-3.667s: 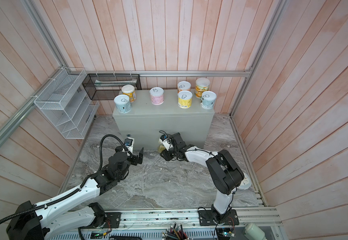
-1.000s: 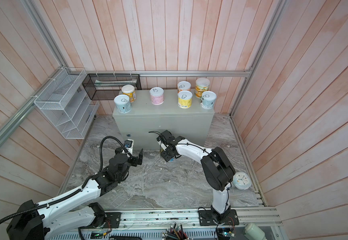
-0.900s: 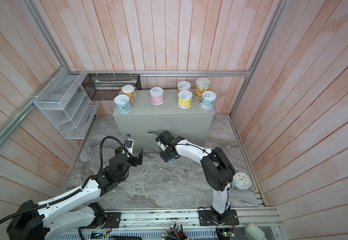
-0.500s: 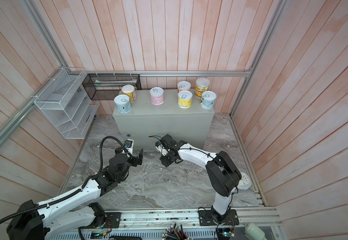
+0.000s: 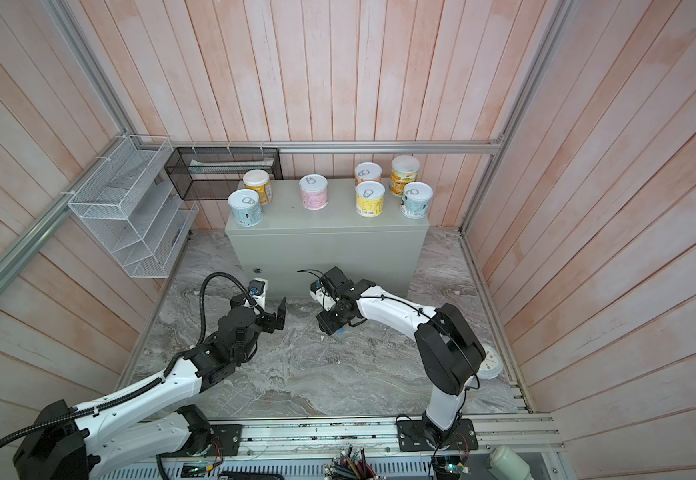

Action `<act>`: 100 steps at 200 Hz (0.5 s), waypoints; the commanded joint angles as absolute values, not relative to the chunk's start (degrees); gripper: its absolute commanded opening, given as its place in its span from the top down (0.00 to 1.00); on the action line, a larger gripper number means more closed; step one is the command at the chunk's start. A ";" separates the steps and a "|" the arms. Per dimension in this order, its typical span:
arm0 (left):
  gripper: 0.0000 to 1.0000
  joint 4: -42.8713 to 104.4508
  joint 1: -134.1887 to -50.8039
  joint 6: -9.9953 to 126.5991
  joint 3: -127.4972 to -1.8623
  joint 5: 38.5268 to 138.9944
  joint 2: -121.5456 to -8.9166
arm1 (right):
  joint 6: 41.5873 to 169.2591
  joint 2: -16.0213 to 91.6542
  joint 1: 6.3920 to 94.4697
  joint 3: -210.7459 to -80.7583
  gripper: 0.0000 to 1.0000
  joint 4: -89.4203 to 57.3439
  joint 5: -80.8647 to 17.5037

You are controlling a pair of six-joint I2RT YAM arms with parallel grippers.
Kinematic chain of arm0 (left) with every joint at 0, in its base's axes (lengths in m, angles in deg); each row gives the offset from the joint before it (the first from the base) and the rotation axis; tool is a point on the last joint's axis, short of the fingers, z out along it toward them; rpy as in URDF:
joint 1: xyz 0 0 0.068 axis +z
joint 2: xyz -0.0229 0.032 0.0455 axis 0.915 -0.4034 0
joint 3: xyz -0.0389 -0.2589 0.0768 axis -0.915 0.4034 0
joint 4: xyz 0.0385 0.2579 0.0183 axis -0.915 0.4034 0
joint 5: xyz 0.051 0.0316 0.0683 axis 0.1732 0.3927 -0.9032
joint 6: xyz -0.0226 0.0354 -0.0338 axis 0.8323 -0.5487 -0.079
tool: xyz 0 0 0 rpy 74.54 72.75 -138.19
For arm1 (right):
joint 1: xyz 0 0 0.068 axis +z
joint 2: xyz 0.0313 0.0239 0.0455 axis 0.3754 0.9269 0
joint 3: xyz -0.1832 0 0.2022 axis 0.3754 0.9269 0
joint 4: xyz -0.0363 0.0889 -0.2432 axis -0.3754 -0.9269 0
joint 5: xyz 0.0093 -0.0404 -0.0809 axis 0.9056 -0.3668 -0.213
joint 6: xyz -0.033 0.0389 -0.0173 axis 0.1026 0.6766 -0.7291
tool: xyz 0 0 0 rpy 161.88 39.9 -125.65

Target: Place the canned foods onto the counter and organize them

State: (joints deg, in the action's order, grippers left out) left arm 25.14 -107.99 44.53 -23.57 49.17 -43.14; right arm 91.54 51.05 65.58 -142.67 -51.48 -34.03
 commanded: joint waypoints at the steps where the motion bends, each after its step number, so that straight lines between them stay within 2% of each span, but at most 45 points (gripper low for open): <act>1: 0.00 24.74 -107.86 45.30 -24.25 49.66 -43.25 | 95.31 49.32 66.59 -148.06 0.39 -57.97 -43.40; 17: 0.00 24.74 -107.86 45.30 -24.23 49.51 -43.30 | 98.42 49.28 66.88 -149.30 0.36 -59.30 -45.75; 48: 0.00 24.81 -107.87 45.28 -24.25 49.40 -43.21 | 105.40 51.74 66.34 -151.25 0.31 -61.30 -44.37; 100: 0.00 24.92 -107.87 45.34 -24.26 49.62 -42.94 | 108.33 53.15 65.15 -150.03 0.26 -59.59 -40.48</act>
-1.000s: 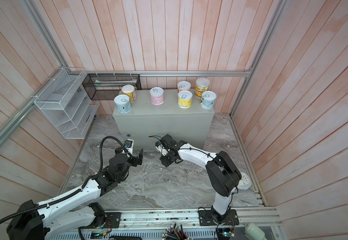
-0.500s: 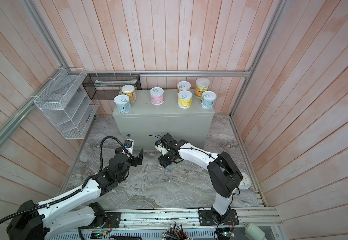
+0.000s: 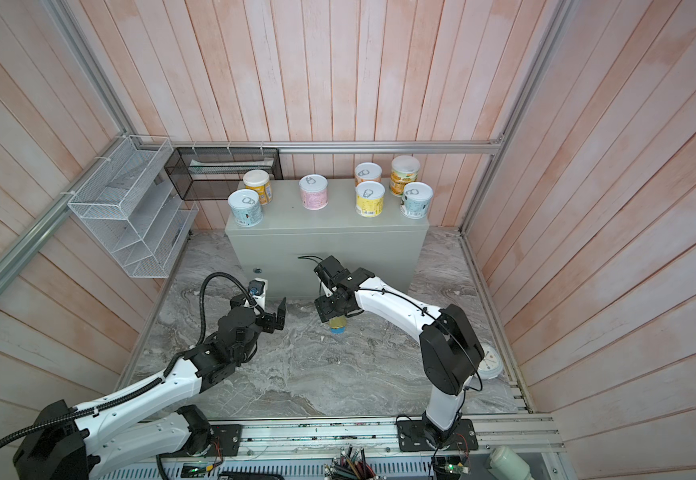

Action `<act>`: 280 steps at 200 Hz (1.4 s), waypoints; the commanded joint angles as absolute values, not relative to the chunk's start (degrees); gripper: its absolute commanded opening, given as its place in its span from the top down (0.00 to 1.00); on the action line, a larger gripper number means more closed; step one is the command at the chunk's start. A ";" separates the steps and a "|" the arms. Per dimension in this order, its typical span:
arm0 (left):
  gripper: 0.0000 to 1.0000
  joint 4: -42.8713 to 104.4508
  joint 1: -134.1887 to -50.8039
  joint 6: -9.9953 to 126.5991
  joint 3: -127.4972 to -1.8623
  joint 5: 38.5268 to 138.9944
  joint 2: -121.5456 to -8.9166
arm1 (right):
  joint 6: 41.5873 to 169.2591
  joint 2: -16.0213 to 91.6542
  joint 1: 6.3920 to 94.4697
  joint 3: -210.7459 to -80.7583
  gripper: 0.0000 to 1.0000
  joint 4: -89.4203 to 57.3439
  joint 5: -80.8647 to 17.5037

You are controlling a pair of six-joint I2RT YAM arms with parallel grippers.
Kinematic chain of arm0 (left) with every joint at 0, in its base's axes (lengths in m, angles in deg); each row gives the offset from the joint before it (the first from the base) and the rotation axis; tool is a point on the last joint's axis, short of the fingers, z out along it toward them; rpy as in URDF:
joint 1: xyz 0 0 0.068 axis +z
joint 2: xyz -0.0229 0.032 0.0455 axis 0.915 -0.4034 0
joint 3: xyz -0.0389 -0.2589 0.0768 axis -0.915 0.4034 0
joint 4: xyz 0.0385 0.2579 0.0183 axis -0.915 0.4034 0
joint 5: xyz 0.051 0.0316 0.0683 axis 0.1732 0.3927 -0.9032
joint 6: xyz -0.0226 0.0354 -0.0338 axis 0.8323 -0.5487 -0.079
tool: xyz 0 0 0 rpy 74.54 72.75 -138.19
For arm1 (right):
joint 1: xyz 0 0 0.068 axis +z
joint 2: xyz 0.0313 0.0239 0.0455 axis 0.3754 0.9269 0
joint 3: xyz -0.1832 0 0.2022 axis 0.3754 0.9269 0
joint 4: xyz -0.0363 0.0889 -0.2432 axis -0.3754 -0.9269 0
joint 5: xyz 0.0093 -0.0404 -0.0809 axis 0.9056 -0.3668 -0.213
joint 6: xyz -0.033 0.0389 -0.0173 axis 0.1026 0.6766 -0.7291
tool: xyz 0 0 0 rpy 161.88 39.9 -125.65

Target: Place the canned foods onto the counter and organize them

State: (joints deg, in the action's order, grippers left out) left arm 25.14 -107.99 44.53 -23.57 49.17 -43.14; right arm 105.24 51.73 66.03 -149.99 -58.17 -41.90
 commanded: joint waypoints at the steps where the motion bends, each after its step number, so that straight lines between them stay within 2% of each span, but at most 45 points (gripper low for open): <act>1: 0.00 24.91 -107.87 45.36 -24.25 49.61 -42.94 | 108.40 53.22 65.18 -150.00 0.27 -59.55 -40.41; 69: 0.00 24.99 -107.88 45.39 -24.20 49.68 -42.78 | 109.30 56.42 64.94 -148.21 0.26 -57.37 -39.24; 120: 0.00 24.81 -107.87 45.30 -24.23 49.61 -43.15 | 108.76 58.24 64.85 -147.10 0.27 -57.21 -41.78; 158: 0.00 24.72 -107.87 45.30 -24.23 49.64 -43.50 | 108.27 59.14 65.70 -149.13 0.30 -59.82 -47.38; 176: 0.00 24.68 -107.88 45.24 -24.23 49.75 -43.69 | 107.93 58.04 65.88 -150.32 0.30 -60.34 -46.58; 228: 0.00 24.68 -107.86 45.28 -24.32 49.77 -43.86 | 105.93 56.08 66.87 -151.70 0.27 -62.45 -50.85; 280: 0.00 24.74 -107.87 45.04 -24.32 49.60 -43.91 | 103.01 57.18 65.89 -150.01 0.24 -61.15 -48.32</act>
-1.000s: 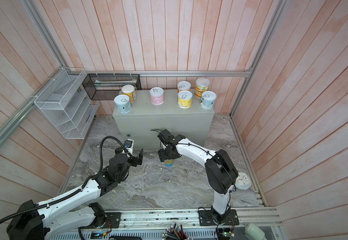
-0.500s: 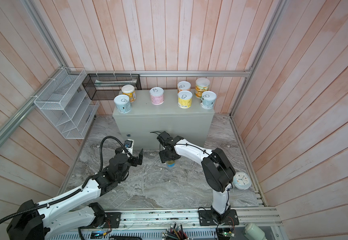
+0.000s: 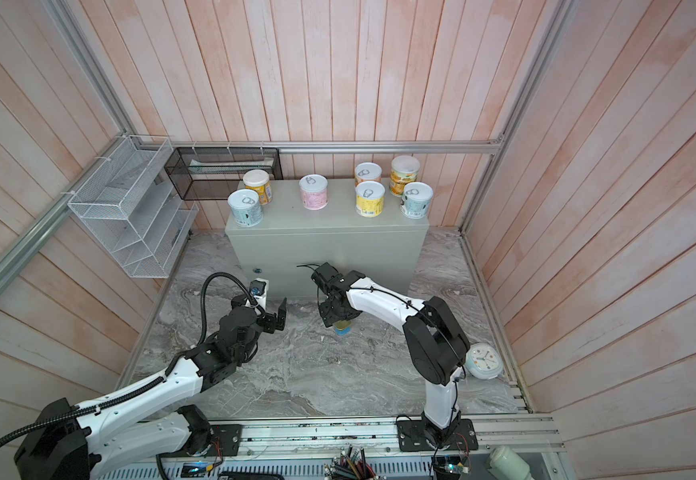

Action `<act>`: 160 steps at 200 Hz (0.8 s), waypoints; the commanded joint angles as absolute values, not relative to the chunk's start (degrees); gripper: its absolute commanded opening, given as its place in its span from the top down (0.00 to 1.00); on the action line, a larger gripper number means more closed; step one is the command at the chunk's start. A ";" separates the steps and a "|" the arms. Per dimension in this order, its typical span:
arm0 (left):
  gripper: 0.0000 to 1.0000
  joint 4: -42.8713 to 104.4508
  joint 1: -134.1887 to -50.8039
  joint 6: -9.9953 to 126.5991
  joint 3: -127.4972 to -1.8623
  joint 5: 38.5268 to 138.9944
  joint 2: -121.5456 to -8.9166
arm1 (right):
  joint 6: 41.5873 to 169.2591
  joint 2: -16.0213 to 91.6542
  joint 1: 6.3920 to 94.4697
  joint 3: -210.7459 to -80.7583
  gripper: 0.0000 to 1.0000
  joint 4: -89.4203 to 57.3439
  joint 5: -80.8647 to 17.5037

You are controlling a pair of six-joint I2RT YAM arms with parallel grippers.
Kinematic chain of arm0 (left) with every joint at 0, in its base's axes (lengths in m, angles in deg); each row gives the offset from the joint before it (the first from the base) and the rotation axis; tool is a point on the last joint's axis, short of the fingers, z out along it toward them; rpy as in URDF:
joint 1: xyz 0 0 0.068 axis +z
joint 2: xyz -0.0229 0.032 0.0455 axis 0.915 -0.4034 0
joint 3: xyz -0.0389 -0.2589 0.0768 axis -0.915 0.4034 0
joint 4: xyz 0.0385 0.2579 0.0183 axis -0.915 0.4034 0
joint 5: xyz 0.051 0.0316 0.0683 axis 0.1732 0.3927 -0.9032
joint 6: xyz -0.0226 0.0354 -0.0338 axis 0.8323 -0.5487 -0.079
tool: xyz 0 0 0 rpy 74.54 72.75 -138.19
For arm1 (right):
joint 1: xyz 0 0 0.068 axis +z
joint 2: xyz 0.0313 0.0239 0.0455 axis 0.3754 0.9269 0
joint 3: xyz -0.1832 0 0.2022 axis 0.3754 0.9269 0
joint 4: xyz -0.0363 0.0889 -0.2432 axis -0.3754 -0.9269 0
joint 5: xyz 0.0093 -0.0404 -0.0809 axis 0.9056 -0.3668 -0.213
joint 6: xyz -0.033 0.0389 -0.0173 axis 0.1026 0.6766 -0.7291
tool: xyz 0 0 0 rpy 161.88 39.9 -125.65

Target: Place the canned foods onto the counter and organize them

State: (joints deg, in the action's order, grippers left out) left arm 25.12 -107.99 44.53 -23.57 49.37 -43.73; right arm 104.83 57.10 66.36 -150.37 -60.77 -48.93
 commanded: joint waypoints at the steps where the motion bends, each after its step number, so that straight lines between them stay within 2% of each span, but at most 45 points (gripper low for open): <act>1: 0.00 24.78 -107.82 45.04 -24.32 49.55 -43.91 | 103.01 57.12 65.85 -149.90 0.24 -60.99 -48.19; 41: 0.00 24.58 -107.86 44.95 -24.29 49.42 -44.25 | 101.71 57.36 64.59 -148.37 0.25 -57.52 -43.84; 86: 0.00 24.45 -107.82 44.75 -24.27 49.35 -44.62 | 101.26 60.03 64.59 -148.72 0.28 -57.29 -44.51; 160: 0.00 24.40 -107.77 44.61 -24.32 49.28 -45.05 | 100.58 62.08 64.67 -149.02 0.43 -57.86 -46.03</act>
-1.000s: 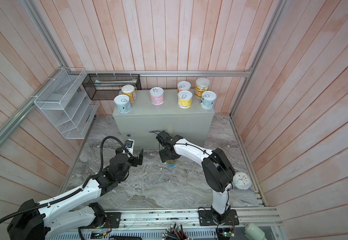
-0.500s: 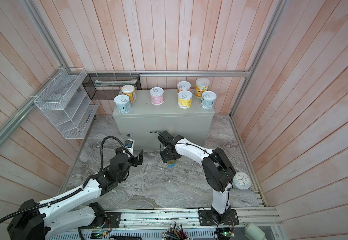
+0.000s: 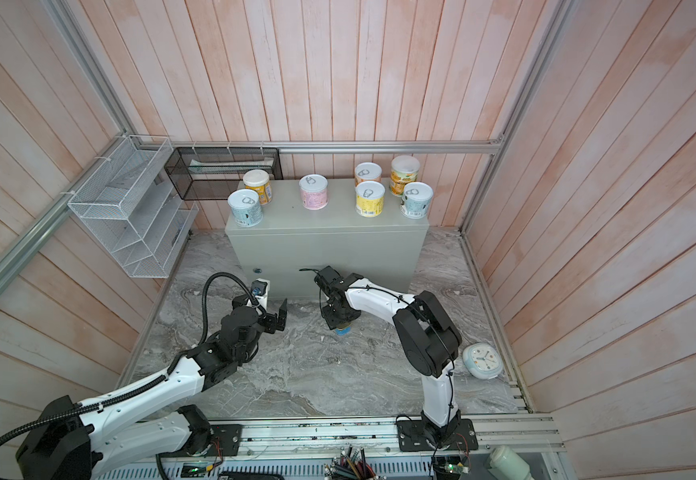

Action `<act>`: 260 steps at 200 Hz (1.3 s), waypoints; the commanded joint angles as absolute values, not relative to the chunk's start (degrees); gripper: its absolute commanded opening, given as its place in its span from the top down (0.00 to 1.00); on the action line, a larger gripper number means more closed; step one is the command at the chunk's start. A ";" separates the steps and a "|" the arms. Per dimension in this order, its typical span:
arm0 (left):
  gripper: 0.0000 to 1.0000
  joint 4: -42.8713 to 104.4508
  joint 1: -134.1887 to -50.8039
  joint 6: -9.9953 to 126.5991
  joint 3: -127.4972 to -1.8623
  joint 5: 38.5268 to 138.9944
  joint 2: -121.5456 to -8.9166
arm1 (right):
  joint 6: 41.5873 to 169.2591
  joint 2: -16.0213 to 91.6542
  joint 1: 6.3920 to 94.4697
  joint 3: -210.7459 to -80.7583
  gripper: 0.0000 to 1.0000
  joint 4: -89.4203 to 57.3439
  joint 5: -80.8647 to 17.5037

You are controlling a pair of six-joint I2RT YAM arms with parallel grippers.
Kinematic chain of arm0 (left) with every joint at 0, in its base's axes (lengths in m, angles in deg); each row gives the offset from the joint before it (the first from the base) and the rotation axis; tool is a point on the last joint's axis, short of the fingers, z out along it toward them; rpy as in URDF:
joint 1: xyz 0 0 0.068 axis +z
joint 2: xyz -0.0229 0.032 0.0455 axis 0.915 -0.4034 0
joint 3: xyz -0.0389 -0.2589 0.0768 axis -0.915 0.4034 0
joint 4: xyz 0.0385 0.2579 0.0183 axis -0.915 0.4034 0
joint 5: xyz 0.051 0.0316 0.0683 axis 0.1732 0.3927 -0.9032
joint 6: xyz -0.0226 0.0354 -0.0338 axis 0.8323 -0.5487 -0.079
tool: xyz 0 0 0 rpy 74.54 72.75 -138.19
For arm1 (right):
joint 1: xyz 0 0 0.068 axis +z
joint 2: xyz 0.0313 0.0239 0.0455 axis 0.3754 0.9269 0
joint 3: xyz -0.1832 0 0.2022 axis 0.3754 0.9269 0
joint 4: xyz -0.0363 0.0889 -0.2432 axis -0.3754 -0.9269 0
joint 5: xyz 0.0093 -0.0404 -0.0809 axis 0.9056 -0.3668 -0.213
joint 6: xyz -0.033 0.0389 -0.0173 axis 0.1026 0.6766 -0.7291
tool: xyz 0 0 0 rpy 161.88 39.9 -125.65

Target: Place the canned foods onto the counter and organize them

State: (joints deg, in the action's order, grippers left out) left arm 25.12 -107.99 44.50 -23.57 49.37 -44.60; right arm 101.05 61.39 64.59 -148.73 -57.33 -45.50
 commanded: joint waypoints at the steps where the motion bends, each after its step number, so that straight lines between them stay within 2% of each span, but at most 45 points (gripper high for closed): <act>1: 0.00 24.39 -107.73 44.65 -24.32 49.26 -45.05 | 100.52 62.03 64.67 -148.97 0.43 -57.85 -46.08; 72: 0.00 24.59 -107.69 45.08 -24.59 49.77 -45.32 | 99.24 57.23 66.23 -146.36 0.54 -55.99 -47.10; 161: 0.00 24.86 -107.69 45.57 -24.59 50.66 -44.88 | 100.82 48.47 68.27 -146.17 0.55 -60.96 -45.64; 218: 0.00 24.89 -107.69 45.73 -24.65 50.82 -44.96 | 100.32 42.43 68.89 -149.37 0.55 -67.83 -48.24; 260: 0.00 24.77 -107.69 45.74 -24.68 51.06 -45.57 | 101.24 32.03 68.98 -147.19 0.55 -61.86 -44.48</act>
State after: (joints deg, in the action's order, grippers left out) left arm 25.14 -107.88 44.94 -23.60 50.64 -44.93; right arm 100.17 38.90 68.53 -146.63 -65.84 -46.12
